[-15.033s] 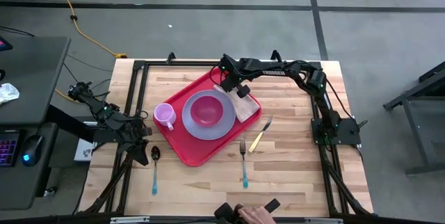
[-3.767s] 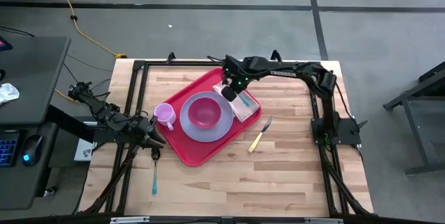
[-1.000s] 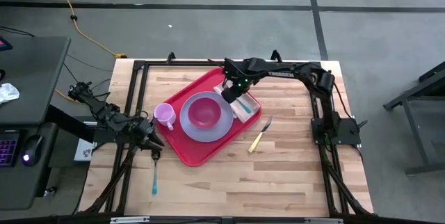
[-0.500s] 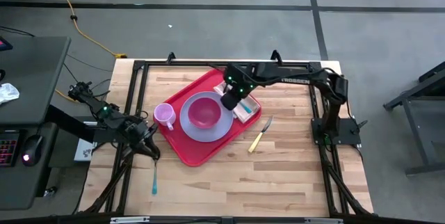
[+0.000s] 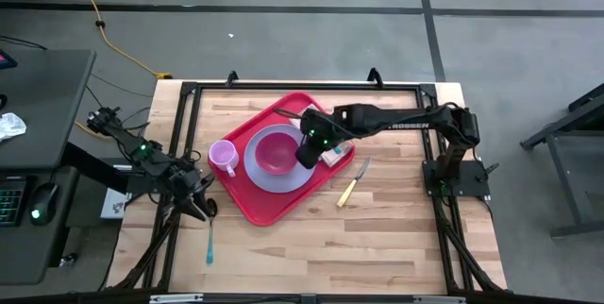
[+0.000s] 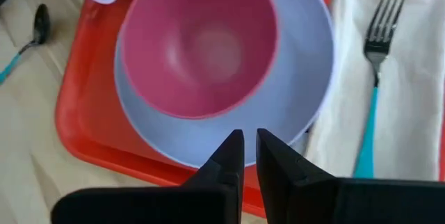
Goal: Set up tray
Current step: Put the blue spoon on top of the brown table napkin to the left of the blue fork on the red serving tray
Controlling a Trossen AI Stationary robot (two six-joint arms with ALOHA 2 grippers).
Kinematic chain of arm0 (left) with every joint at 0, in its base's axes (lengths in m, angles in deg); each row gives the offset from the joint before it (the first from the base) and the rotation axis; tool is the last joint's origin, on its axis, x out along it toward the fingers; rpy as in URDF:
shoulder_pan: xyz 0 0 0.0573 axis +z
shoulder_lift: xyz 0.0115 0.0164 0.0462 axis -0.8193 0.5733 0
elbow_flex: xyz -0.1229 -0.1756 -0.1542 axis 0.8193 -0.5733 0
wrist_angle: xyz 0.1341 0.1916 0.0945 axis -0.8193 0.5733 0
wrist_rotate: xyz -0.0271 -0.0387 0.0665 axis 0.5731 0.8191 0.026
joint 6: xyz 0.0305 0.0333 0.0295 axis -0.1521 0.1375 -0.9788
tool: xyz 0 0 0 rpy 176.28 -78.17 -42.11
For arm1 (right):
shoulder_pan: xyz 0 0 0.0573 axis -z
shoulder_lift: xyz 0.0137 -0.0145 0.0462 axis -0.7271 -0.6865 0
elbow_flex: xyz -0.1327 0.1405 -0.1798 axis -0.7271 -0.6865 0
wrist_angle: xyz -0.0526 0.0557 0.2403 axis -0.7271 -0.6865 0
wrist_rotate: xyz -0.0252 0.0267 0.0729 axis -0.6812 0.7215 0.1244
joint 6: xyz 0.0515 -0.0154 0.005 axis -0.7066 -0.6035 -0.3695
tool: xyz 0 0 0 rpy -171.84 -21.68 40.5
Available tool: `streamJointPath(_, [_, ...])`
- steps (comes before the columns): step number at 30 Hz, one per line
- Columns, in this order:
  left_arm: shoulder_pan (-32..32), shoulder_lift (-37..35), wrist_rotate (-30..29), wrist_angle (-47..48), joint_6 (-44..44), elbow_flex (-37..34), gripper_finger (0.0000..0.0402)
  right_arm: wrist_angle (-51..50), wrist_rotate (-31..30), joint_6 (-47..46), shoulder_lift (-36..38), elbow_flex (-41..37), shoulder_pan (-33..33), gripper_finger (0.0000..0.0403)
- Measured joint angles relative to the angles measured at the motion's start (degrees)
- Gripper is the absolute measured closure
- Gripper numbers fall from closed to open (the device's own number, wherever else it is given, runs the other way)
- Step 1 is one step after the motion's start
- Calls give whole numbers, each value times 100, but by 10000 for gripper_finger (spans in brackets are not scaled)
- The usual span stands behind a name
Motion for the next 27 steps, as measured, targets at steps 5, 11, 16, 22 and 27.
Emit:
streamJointPath(5, [-2, 835, 447, 179, 12, 599, 284, 188, 6, -161, 0, -1, -237, 383])
streamJointPath(11, [-2, 1826, 849, 895, 28, 1397, 284, 151, 40, -128, 0, 0, -645, 386])
streamJointPath(16, [-2, 2353, 1289, 1181, 31, 1851, 284, 4, -400, 38, 0, 1, -1192, 389])
streamJointPath(22, [-2, 2547, 1495, 1195, 161, 1961, 284, -162, -1589, -139, 0, -1, -2007, 389])
streamJointPath(27, [-2, 2554, 1435, 1175, 310, 1963, 284, -319, -2228, -631, 0, -1, -2542, 389])
